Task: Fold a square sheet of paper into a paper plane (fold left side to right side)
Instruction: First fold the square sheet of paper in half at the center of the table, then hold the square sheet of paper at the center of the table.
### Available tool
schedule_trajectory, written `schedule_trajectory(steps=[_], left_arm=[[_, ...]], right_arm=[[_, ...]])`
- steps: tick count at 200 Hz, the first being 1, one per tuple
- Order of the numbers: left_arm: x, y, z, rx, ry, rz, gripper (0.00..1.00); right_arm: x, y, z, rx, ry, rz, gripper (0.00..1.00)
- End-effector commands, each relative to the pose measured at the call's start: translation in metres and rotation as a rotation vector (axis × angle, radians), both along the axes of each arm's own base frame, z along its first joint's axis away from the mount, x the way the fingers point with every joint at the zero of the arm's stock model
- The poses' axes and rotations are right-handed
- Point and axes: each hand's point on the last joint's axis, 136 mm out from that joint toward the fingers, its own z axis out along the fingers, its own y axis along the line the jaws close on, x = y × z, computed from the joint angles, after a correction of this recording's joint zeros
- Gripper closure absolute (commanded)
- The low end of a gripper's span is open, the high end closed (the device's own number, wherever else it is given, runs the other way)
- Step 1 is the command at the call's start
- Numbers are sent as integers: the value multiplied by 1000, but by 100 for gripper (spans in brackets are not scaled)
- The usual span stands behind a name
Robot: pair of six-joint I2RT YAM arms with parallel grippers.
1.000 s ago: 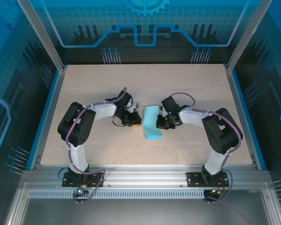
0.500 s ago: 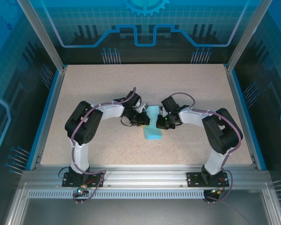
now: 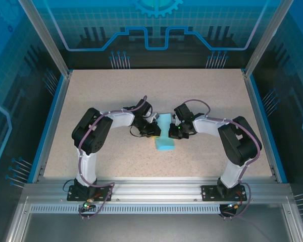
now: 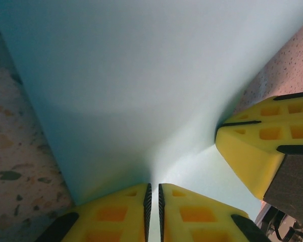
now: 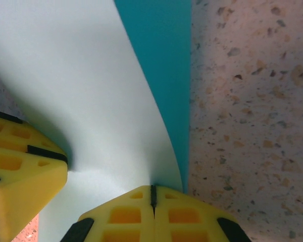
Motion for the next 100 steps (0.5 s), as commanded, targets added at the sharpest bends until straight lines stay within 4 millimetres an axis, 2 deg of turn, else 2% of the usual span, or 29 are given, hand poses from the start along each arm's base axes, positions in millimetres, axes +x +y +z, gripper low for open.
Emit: schedule_trajectory(steps=[1, 58, 100], left_arm=[[-16, 12, -24, 74, 67, -10, 84], [-16, 13, -27, 82, 79, 2, 84], [-14, 11, -25, 78, 78, 7, 84]], right_arm=[[-15, -4, -8, -20, 37, 35, 95], [5, 8, 36, 49, -76, 57, 94], [20, 22, 45, 120, -116, 52, 94]])
